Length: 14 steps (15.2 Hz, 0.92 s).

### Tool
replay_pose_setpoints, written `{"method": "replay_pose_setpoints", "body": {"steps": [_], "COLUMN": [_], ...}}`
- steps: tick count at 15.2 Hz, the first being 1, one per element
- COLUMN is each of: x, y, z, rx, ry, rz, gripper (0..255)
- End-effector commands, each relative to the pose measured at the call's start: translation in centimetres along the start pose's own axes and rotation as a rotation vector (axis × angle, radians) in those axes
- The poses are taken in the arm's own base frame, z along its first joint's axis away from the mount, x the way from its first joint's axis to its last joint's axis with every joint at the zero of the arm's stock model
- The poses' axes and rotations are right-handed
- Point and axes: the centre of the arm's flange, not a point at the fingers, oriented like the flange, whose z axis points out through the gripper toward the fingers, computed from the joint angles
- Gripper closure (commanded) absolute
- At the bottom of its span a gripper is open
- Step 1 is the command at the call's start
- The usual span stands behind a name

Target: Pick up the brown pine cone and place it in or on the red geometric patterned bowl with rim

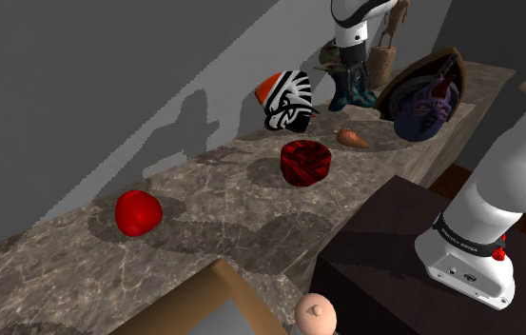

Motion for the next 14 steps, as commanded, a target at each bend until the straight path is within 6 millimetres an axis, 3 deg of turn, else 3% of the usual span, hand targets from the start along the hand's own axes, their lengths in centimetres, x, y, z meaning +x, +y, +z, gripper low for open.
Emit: {"method": "replay_pose_setpoints", "body": {"steps": [1,14], "x": [2.1,16.0], "y": [1.5,10.8], "z": [1.2,10.1], "rx": [0.0,0.003], "ry": [-0.025,-0.187], "rz": [-0.024,-0.167], "gripper": [0,0]}}
